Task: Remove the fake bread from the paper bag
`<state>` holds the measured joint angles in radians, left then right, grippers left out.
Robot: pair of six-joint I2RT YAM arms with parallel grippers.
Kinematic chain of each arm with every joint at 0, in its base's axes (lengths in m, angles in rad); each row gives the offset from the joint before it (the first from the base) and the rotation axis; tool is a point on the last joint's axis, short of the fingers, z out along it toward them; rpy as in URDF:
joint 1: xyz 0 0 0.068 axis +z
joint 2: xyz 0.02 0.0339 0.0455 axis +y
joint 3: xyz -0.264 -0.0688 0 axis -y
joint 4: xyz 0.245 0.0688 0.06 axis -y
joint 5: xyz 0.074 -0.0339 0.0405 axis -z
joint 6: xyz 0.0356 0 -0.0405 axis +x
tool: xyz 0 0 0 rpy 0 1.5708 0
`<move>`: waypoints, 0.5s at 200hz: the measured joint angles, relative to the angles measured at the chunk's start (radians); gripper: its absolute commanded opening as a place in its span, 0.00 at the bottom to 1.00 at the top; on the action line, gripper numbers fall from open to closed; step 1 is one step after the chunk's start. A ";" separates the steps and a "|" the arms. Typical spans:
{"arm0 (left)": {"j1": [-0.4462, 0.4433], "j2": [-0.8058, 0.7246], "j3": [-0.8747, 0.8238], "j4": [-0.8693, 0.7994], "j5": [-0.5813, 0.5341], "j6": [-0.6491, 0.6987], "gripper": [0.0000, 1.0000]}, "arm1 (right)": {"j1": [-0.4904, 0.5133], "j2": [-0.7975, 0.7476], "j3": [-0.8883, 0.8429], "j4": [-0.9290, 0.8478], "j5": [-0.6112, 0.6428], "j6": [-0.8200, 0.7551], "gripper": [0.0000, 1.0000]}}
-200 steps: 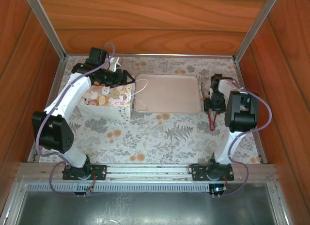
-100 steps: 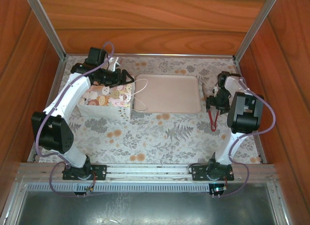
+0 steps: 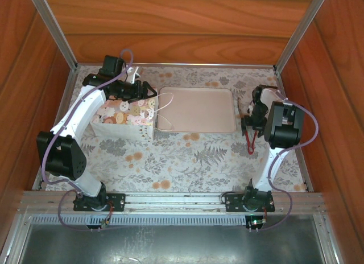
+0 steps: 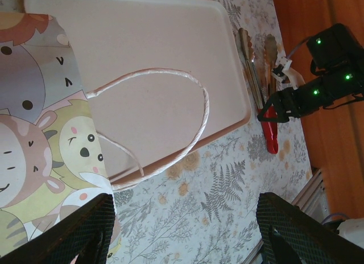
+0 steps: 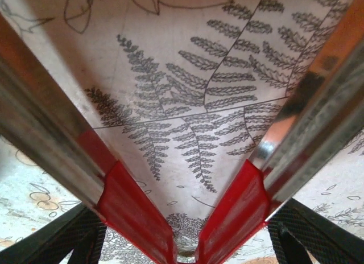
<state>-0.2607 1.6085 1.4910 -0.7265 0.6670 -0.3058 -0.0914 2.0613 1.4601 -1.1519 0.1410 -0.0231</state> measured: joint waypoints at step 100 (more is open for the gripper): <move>0.002 -0.007 0.000 0.000 -0.001 0.000 0.70 | 0.000 0.027 0.007 0.020 0.008 -0.089 0.71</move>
<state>-0.2588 1.6016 1.4906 -0.7265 0.6662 -0.3061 -0.0910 2.0884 1.4673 -1.1320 0.1490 -0.1120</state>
